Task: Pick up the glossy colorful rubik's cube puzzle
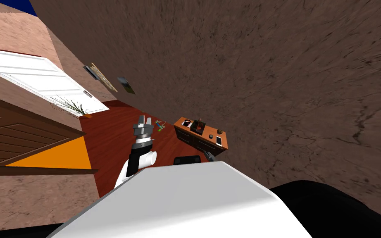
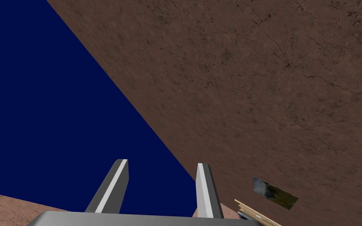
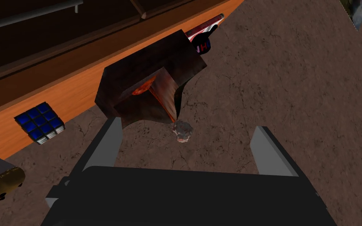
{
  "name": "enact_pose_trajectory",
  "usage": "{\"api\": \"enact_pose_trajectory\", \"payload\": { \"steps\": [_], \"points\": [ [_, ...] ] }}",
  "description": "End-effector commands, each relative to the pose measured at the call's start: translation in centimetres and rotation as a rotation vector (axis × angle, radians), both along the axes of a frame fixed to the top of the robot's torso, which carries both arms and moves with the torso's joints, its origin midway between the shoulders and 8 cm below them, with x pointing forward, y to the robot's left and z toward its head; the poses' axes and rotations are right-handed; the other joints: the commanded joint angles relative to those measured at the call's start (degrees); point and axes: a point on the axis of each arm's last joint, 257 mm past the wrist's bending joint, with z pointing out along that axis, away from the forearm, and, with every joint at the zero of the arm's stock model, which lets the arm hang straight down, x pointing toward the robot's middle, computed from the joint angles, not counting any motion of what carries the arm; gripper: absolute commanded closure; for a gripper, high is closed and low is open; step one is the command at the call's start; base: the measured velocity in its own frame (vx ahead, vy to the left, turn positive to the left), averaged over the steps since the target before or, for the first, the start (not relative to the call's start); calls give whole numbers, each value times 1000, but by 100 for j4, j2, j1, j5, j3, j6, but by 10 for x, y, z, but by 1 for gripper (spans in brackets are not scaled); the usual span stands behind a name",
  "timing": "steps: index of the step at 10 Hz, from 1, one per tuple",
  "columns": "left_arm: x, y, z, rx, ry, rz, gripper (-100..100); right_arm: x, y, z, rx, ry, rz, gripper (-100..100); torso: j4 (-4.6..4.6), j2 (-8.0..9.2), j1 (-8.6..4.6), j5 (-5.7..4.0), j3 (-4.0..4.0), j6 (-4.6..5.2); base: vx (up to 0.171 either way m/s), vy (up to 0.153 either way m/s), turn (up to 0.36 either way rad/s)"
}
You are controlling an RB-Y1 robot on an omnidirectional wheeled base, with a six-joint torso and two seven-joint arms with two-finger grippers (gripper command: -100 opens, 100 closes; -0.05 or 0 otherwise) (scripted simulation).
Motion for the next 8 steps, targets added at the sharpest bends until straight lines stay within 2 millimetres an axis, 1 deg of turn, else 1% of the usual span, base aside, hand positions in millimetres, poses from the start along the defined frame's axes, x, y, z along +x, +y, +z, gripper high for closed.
{"api": "enact_pose_trajectory", "payload": {
  "steps": [1, 2, 3, 4, 5, 6, 7, 8],
  "points": [
    [0, 0, 0, 0, 0, 0, 0, -24, -3, -23, -42, 62, 38, -100, 0, 0, 0, 0, 0, 0, 35, 14, 287],
    [0, 0, 0, 0, 0, 0, 0, -32, -8, -33, -49, 89, 31, -100, 0, -4, 4, 0, -2, -6, 34, 1, 216],
    [0, 0, 0, 0, 0, 0, 0, -56, -14, -51, -88, 145, 69, -100, -1, -6, 0, 0, -3, -3, 40, 6, 433],
    [0, 0, 0, 0, 0, 0, 0, -65, -19, -60, -95, 174, 62, -100, -1, -8, -1, 0, -4, -7, 40, -9, 188],
    [0, 0, 0, 0, 0, 0, 0, -67, -21, -62, -97, 180, 60, -100, -1, -8, -3, -1, -4, -1, 19, -7, -45],
    [0, 0, 0, 0, 0, 0, 0, -92, -28, -78, -135, 236, 96, -100, -1, -2, -1, 0, -1, 2, 32, 2, 363],
    [0, 0, 0, 0, 0, 0, 0, -101, -33, -85, -142, 261, 90, -100, 0, -5, -1, 0, -2, -7, 34, -10, 219],
    [0, 0, 0, 0, 0, 0, 0, -126, -41, -98, -178, 316, 125, -100, -1, -5, -3, -1, -3, 0, 47, -4, 357]
  ]
}}
